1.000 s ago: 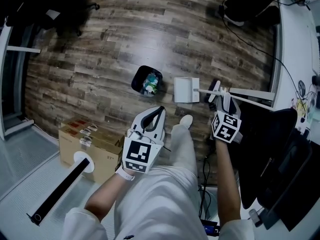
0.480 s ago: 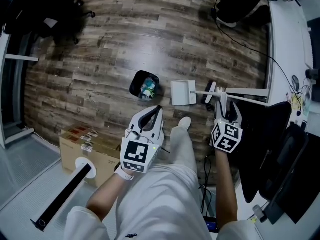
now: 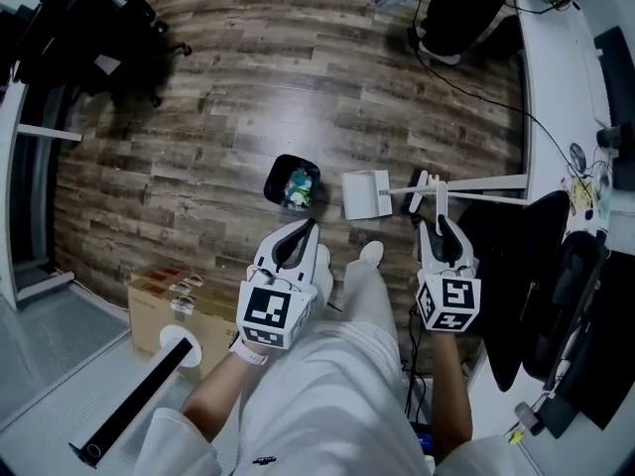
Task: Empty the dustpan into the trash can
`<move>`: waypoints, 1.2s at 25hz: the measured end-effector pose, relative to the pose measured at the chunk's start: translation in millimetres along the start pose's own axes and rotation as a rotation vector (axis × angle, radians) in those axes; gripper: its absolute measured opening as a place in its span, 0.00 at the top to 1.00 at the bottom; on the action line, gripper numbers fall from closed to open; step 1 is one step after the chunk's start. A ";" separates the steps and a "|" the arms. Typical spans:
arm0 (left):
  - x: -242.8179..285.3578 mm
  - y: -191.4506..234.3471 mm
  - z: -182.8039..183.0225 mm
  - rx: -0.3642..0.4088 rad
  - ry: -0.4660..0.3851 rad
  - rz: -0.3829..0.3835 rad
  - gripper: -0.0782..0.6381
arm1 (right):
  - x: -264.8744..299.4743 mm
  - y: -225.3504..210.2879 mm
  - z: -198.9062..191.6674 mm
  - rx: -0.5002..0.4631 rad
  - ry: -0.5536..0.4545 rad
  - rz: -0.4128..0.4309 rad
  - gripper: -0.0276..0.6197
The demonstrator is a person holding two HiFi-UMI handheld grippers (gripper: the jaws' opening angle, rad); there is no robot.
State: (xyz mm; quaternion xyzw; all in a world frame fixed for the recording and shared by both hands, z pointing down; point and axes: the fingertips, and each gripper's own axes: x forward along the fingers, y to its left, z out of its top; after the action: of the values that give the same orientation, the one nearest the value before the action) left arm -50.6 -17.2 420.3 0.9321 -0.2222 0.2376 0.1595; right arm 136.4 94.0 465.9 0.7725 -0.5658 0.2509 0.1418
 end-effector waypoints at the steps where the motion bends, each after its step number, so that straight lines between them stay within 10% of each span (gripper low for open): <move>1: -5.1 -0.6 0.5 -0.004 -0.003 0.000 0.88 | -4.7 7.0 3.5 -0.002 -0.005 0.018 0.74; 30: -115.2 -19.3 82.9 0.068 -0.215 -0.040 0.88 | -148.1 37.8 86.9 -0.053 -0.239 0.005 0.94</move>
State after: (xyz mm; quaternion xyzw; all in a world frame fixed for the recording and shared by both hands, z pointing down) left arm -101.1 4.8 288.1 0.9613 -0.2111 0.1403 0.1077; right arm 85.7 157.1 309.8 0.7916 -0.5870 0.1423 0.0929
